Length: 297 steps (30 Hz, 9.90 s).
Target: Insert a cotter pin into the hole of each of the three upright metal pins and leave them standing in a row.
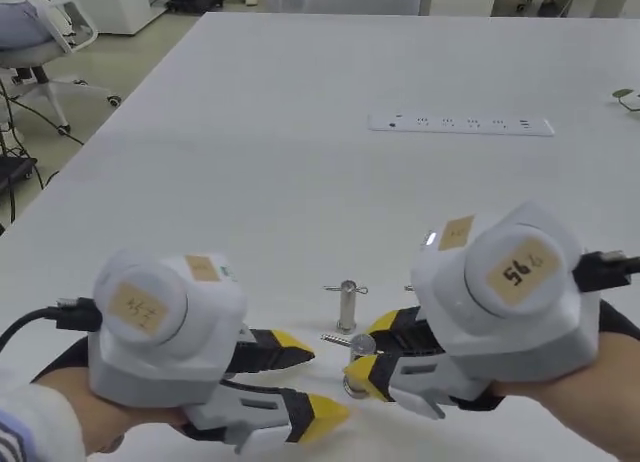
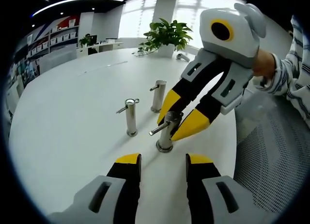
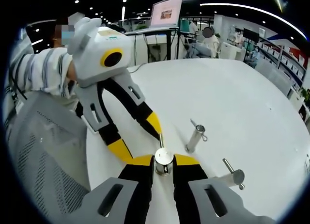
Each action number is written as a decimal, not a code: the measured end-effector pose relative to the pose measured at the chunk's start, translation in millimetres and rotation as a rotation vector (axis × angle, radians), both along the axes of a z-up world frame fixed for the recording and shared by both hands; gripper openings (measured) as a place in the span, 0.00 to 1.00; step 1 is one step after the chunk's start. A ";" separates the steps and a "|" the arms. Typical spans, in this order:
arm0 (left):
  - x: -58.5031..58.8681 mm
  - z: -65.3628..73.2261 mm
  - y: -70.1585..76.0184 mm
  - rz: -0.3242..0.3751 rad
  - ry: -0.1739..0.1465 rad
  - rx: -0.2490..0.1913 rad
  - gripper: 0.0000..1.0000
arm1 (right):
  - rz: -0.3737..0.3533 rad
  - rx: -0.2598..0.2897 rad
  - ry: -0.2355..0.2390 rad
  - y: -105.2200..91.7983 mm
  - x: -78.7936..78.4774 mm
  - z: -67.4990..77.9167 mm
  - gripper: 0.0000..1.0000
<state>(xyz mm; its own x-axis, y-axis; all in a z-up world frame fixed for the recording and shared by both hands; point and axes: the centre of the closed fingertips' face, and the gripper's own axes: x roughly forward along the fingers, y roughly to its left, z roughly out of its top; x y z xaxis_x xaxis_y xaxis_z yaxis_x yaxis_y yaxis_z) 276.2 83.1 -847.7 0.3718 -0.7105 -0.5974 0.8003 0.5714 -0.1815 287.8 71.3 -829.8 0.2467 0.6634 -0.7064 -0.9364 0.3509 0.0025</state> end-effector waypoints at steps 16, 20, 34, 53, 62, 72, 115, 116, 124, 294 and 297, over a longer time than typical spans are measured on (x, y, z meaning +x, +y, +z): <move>-1.2 0.0 -0.8 0.004 0.006 -0.004 0.35 | -0.005 0.014 -0.003 -0.1 2.3 -3.2 0.14; -1.0 2.6 -2.1 0.008 0.004 -0.012 0.36 | 0.009 0.016 -0.024 -0.4 2.2 -2.8 0.13; 0.2 7.7 -1.1 0.041 0.001 -0.023 0.39 | 0.038 0.022 -0.013 -3.0 0.5 -2.4 0.13; -0.3 10.4 7.9 0.087 -0.020 -0.014 0.77 | 0.059 0.014 -0.037 -33.1 8.8 15.5 0.13; 6.4 21.6 12.9 0.164 -0.037 -0.061 0.91 | 0.074 0.021 -0.042 -53.1 10.4 22.0 0.13; 12.7 21.6 25.1 0.227 -0.047 -0.042 0.99 | 0.091 0.027 -0.027 -77.7 8.1 20.4 0.13; 4.0 24.3 27.5 0.281 -0.006 -0.044 0.99 | 0.125 0.025 -0.029 -138.5 49.7 19.7 0.13; 4.0 25.5 27.8 0.281 -0.009 -0.044 0.99 | 0.126 0.024 -0.028 -138.8 50.5 19.7 0.13; 2.4 28.0 29.7 0.283 0.000 -0.040 0.99 | 0.156 0.019 -0.031 -138.9 52.8 21.1 0.13; -13.5 54.8 36.2 0.364 0.019 -0.180 0.99 | -0.362 0.446 0.086 -199.1 1.1 58.7 1.00; -13.1 53.6 39.1 0.370 0.022 -0.177 0.99 | -0.373 0.412 0.080 -202.9 1.2 54.6 1.00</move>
<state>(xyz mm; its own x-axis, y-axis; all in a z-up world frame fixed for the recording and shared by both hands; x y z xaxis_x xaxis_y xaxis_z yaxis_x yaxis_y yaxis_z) 263.1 122.2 -794.1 0.6104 -0.6236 -0.4884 0.5413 0.7785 -0.3175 289.0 -131.6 -775.2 0.4741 0.7663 -0.4337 -0.7402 0.6136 0.2751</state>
